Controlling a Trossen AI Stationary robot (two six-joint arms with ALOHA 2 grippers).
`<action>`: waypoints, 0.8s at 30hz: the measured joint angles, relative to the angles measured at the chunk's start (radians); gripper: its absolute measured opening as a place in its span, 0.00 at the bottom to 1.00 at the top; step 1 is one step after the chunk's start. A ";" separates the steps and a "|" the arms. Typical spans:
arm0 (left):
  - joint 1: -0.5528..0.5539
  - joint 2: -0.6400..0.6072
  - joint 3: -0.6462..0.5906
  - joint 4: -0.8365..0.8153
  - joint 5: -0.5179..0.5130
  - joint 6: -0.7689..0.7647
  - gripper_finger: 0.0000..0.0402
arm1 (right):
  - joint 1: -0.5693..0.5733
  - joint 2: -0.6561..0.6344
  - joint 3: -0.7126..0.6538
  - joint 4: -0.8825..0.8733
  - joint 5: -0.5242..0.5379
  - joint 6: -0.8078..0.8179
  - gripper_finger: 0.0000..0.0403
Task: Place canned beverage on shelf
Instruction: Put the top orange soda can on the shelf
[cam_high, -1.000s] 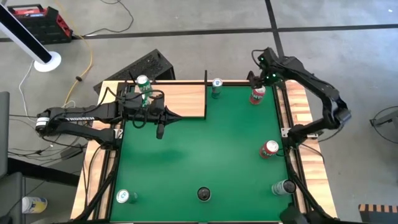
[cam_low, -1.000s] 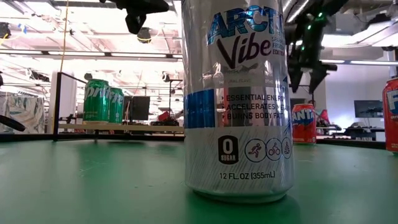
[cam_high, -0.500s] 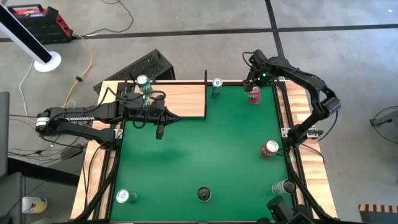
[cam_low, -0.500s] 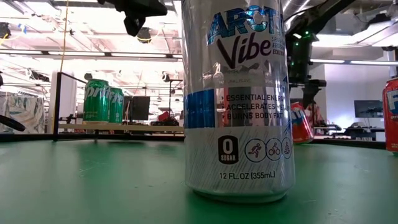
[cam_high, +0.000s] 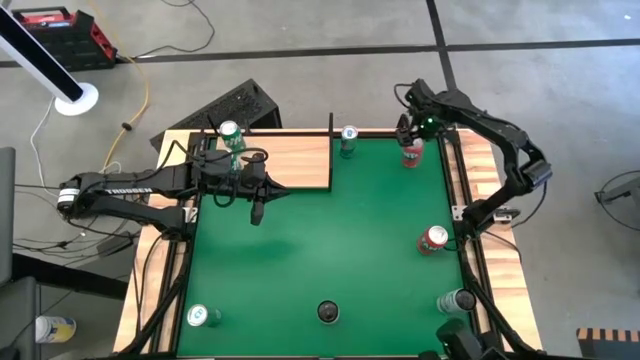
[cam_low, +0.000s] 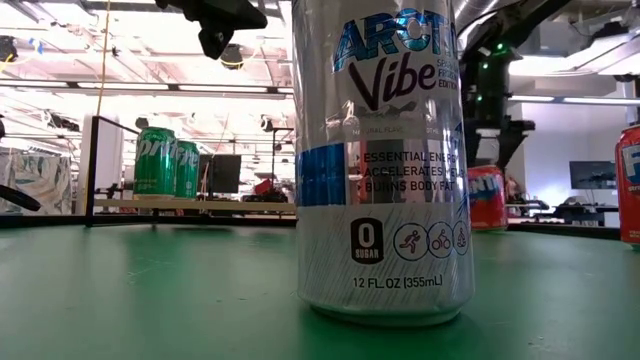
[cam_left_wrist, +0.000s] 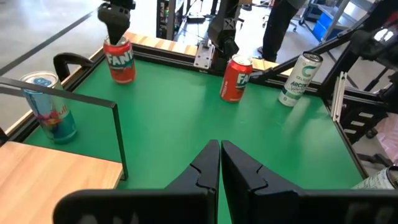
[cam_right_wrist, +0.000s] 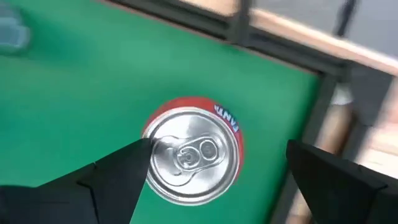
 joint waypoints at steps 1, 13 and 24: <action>0.000 0.000 0.000 0.000 0.000 0.000 0.00 | 0.000 -0.012 0.004 -0.004 0.006 0.001 0.99; 0.000 0.000 0.000 0.000 0.000 0.019 0.00 | 0.000 -0.061 0.022 -0.006 0.025 0.071 0.98; 0.000 0.000 0.000 -0.007 0.000 0.019 0.00 | 0.050 0.020 0.022 -0.059 0.121 0.135 0.98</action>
